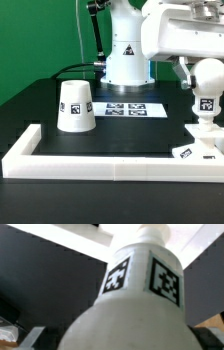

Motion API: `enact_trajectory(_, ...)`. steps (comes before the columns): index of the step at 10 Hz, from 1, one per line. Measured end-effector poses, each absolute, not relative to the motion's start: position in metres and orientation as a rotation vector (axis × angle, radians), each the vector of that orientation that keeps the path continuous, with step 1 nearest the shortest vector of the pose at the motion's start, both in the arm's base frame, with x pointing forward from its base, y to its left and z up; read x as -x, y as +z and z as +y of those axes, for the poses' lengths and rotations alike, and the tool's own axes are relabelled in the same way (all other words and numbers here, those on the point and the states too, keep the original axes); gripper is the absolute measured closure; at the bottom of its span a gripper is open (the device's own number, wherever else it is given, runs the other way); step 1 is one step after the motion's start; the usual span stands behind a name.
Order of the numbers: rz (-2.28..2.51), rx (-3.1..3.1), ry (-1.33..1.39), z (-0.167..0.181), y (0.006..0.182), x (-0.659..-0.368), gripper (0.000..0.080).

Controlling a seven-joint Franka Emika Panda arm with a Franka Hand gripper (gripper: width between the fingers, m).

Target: Assemble lamp

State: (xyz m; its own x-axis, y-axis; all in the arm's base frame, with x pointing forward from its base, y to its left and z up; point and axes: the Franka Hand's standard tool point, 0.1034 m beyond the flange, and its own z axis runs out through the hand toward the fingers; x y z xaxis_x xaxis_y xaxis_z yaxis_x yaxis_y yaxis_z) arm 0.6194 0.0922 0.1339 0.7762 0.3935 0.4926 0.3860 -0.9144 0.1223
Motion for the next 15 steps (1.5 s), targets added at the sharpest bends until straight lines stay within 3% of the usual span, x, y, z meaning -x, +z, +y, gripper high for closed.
enact_trajectory(7, 0.66, -2.939, 0.83, 0.097, 0.119, -0.614, 0.0223)
enact_trajectory(14, 0.643, -2.928, 0.863, 0.093, 0.122, -0.608, 0.0223)
enact_trajectory(15, 0.642, -2.93, 0.857, 0.092, 0.125, -0.609, 0.0124)
